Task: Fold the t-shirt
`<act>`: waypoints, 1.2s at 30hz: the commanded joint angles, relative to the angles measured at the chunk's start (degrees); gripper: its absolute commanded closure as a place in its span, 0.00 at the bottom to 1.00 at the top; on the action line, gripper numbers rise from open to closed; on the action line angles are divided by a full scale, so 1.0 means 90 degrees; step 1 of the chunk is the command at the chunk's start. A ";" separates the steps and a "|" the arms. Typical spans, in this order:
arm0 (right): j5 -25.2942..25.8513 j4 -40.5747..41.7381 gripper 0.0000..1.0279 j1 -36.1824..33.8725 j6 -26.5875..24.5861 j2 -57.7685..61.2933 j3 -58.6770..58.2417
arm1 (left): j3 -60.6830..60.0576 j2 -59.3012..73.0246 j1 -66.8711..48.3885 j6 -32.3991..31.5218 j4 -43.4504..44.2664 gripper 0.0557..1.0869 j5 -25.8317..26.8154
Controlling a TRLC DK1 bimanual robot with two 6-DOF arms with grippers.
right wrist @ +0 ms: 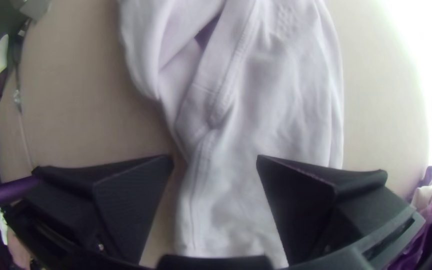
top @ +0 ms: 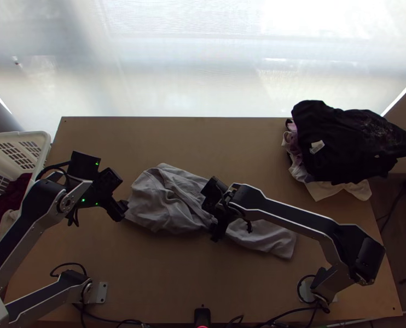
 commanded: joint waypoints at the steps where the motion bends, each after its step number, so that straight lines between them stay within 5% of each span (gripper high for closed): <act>1: 0.0032 0.0360 0.42 -0.0062 -0.0098 0.0138 -0.0045 | -0.0201 -0.0163 -0.0007 -0.0016 0.0002 0.04 0.0007; 8: 0.0012 0.0517 0.77 -0.0062 -0.0225 0.0148 -0.0221 | -0.0289 -0.0173 -0.0075 -0.0065 0.0031 0.04 0.0007; 13: 0.0012 0.0566 0.80 -0.0072 -0.0244 0.0109 -0.0260 | -0.0445 -0.0183 -0.0114 -0.0065 0.0080 0.04 0.0007; 19: 0.0012 0.0497 0.97 -0.0150 -0.0352 -0.0575 -0.0045 | -0.0689 -0.0212 -0.0700 -0.0182 0.0236 0.04 0.0007; 36: 0.0022 -0.1036 0.97 -0.1546 -0.0684 -0.2821 0.1430 | -0.0669 0.0833 -0.2145 0.0033 0.1066 0.04 -0.0462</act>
